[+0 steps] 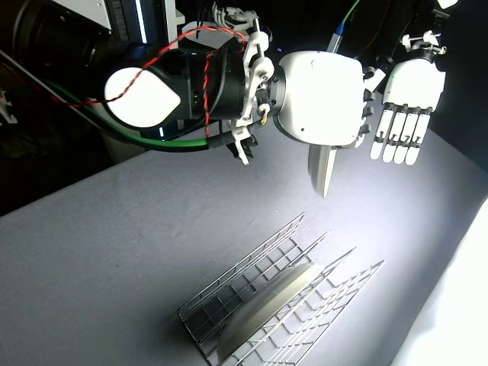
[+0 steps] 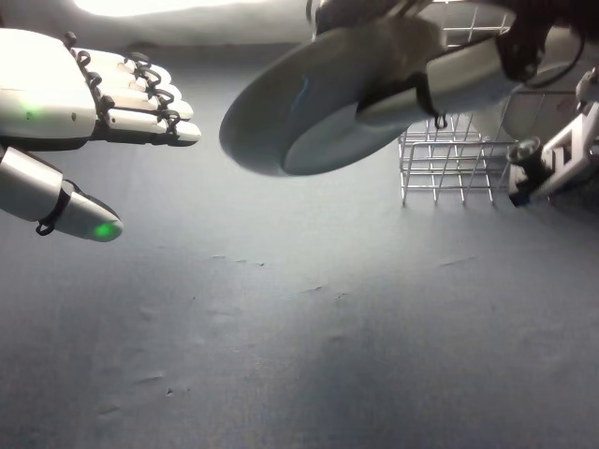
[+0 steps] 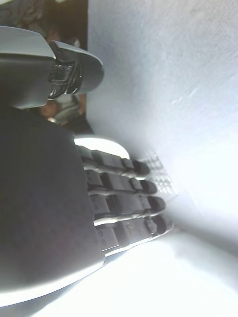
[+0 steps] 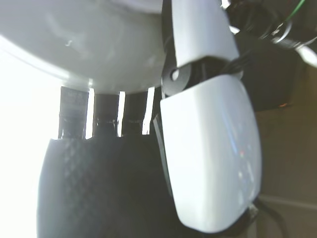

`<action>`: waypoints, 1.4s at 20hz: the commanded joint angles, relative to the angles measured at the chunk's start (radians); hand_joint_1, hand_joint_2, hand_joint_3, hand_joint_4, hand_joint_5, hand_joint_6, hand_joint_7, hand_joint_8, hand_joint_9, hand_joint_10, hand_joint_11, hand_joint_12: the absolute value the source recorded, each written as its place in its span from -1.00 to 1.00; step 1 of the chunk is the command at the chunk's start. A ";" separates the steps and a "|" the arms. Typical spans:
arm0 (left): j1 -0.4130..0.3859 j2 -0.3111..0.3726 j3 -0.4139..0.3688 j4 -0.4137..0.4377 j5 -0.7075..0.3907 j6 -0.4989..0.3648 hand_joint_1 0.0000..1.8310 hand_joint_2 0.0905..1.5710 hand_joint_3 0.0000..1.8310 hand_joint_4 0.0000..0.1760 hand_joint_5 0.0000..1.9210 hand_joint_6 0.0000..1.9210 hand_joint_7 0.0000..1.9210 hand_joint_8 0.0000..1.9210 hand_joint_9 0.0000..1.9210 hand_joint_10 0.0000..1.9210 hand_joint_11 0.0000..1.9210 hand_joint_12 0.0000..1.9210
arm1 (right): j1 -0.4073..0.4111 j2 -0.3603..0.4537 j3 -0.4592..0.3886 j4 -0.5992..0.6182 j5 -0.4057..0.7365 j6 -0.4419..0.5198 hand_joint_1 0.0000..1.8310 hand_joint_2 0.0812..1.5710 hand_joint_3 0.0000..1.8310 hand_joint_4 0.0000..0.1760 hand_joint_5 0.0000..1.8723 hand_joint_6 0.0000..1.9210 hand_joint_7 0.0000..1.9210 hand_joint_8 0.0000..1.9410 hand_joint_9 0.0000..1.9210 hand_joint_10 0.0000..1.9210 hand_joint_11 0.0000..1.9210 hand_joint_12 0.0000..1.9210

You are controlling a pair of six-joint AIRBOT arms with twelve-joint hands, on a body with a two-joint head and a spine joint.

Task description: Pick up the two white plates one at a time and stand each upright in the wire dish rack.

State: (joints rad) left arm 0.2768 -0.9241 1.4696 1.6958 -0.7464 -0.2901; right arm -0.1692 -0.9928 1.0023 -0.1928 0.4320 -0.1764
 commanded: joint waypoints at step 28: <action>0.009 0.010 0.000 -0.062 -0.024 -0.020 -1.00 0.48 -1.00 -1.00 -0.95 -0.98 -0.97 -0.99 -1.00 -1.00 -1.00 -1.00 | -0.090 0.186 0.025 0.240 0.088 0.012 0.51 0.36 -1.00 -1.00 0.04 0.00 0.09 -0.14 -0.01 0.20 -0.12 0.40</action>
State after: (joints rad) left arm 0.2909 -0.9241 1.4696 1.6951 -0.7616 -0.3092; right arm -0.2718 -0.8158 1.0275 0.0280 0.3828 -0.1791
